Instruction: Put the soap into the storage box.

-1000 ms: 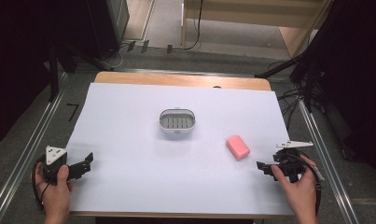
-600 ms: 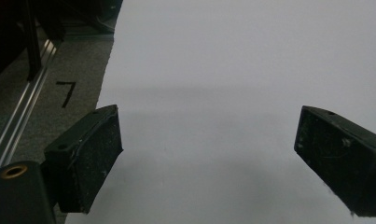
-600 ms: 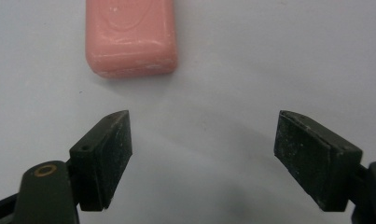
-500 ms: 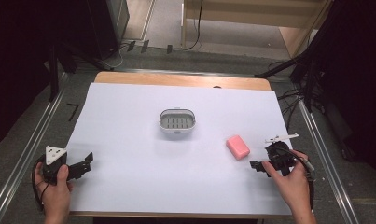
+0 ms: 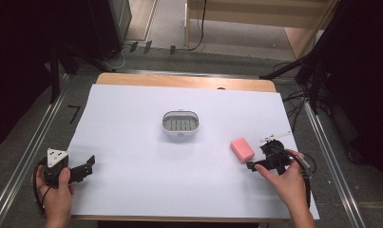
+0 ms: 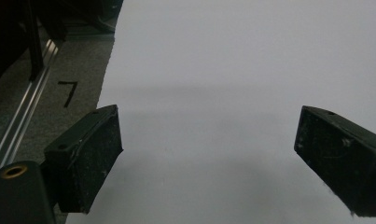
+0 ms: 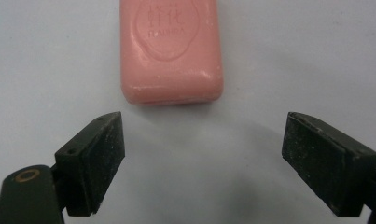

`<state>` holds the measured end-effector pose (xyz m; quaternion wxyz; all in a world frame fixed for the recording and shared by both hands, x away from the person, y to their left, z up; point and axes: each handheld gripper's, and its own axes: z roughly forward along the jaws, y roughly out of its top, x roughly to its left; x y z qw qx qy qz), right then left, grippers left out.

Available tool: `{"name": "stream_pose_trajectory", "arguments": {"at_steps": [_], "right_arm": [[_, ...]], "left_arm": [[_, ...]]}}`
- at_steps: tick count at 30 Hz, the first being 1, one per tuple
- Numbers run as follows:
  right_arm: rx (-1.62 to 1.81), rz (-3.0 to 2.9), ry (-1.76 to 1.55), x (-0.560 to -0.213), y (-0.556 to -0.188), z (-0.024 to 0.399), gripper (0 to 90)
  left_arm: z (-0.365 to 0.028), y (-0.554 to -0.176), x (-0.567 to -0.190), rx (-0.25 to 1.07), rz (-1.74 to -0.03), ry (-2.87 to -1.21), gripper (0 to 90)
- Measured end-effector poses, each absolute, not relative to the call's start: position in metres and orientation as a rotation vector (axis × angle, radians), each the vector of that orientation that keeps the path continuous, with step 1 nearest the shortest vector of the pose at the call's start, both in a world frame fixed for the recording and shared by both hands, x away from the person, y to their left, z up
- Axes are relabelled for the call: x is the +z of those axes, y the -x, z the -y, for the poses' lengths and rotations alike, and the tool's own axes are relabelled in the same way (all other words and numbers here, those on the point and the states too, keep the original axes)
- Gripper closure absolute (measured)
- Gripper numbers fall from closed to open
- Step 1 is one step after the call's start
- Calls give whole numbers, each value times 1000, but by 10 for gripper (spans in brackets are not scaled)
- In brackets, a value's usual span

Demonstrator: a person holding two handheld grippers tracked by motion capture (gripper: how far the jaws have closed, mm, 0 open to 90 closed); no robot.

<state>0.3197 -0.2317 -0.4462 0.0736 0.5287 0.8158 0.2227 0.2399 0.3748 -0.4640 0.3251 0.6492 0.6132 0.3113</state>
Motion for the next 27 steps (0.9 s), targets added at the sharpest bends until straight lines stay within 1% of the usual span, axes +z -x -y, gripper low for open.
{"name": "stream_pose_trajectory", "arguments": {"at_steps": [16,22,23,27], "right_arm": [[650,-2479,-1552,-444,-337,208,143],[643,-2477,-1553,-443,-344,202,186],[639,-2465,-1562,-443,-347,199,214],[624,-2455,-1584,-445,-352,196,250]], "left_arm": [[-375,-240,-464,817,-1607,-1701,80],[-375,-240,-464,817,-1610,-1704,80],[-375,-240,-464,817,-1610,-1704,80],[-375,-240,-464,817,-1609,-1704,80]]}}
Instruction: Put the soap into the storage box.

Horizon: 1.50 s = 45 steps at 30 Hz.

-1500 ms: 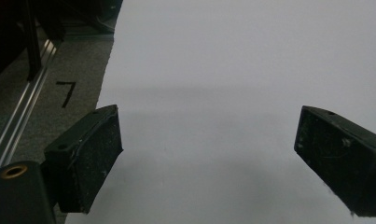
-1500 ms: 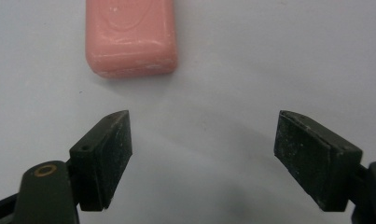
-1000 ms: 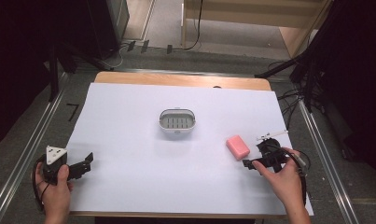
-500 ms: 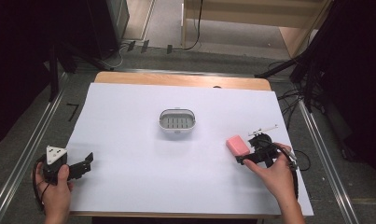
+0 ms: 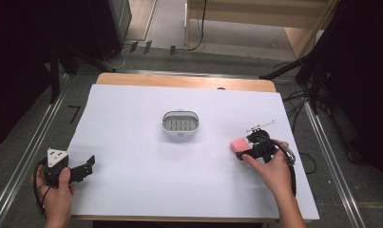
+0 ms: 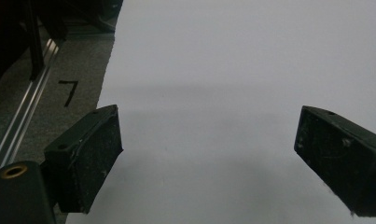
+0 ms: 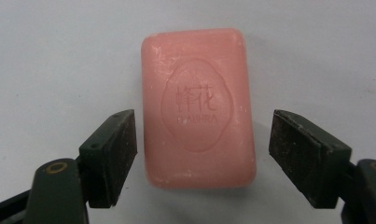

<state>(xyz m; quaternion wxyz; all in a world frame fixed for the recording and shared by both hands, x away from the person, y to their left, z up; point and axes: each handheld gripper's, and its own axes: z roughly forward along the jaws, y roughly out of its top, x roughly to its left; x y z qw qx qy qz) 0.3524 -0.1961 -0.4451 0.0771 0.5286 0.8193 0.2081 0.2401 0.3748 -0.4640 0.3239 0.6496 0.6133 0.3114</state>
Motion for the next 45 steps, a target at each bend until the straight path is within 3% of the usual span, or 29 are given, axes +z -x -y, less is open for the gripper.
{"name": "stream_pose_trajectory", "arguments": {"at_steps": [13,27,45], "right_arm": [[560,-2488,-1556,-455,-361,185,375],[550,-2504,-1500,-453,-362,184,389],[662,-2611,-1228,-423,-373,159,389]], "left_arm": [[-375,-240,-464,817,-1609,-1705,81],[-375,-240,-464,816,-1609,-1704,80],[-375,-240,-464,815,-1608,-1703,80]]}}
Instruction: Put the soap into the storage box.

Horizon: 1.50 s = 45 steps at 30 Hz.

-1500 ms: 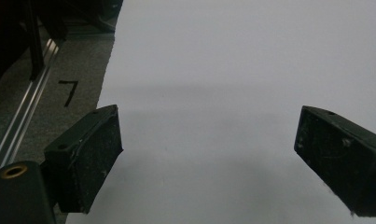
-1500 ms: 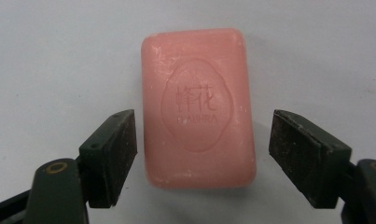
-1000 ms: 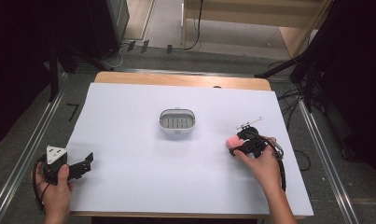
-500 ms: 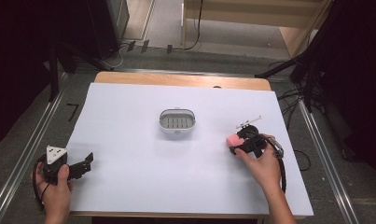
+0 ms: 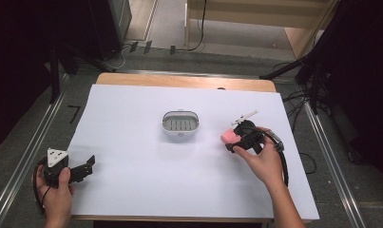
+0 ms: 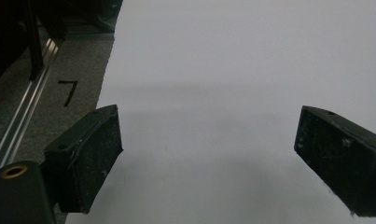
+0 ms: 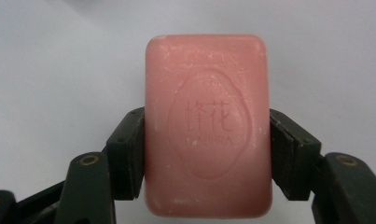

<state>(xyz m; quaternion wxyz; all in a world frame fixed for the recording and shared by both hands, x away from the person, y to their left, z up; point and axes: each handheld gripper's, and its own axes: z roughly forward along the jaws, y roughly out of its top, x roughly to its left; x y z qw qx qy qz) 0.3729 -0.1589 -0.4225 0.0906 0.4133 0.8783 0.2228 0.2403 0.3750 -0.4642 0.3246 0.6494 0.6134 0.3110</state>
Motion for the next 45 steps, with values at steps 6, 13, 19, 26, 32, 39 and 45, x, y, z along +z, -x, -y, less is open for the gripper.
{"name": "stream_pose_trajectory", "arguments": {"at_steps": [6,13,19,26,32,39,45], "right_arm": [[683,-2648,-1154,-418,-378,145,389],[692,-2669,-1082,-413,-383,134,389],[708,-2676,-1060,-409,-387,125,389],[735,-2702,-960,-402,-393,112,389],[753,-2727,-893,-396,-397,103,389],[783,-2734,-841,-393,-403,96,389],[797,-2752,-777,-389,-407,90,389]], "left_arm": [[-375,-240,-464,815,-1608,-1702,80],[-375,-240,-464,815,-1608,-1703,80],[-375,-240,-464,814,-1609,-1702,81],[-375,-241,-464,812,-1607,-1701,80],[-375,-241,-464,810,-1606,-1701,80],[-375,-241,-464,807,-1606,-1701,81],[-376,-241,-464,804,-1606,-1702,80]]}}
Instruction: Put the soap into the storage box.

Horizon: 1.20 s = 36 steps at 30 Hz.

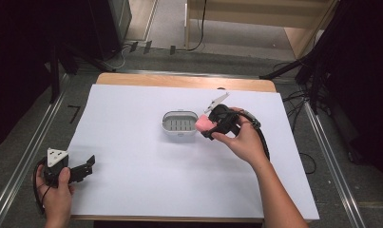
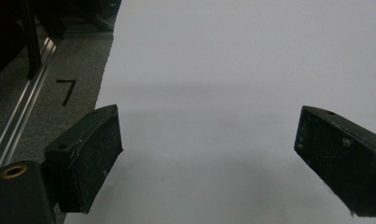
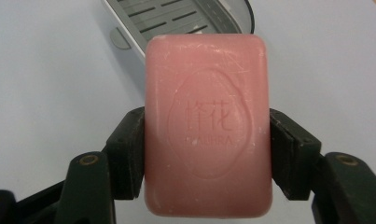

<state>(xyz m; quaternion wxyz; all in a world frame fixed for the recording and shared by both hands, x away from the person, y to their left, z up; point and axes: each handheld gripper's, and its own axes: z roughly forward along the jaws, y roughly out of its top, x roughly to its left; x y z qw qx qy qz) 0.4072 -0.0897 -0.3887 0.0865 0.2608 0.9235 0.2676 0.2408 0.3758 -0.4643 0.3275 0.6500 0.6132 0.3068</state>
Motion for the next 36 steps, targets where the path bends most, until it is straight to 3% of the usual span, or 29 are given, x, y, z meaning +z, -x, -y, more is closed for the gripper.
{"name": "stream_pose_trajectory", "arguments": {"at_steps": [36], "right_arm": [[840,-2836,-352,-382,-437,41,389]], "left_arm": [[-377,-240,-464,795,-1609,-1695,80]]}}
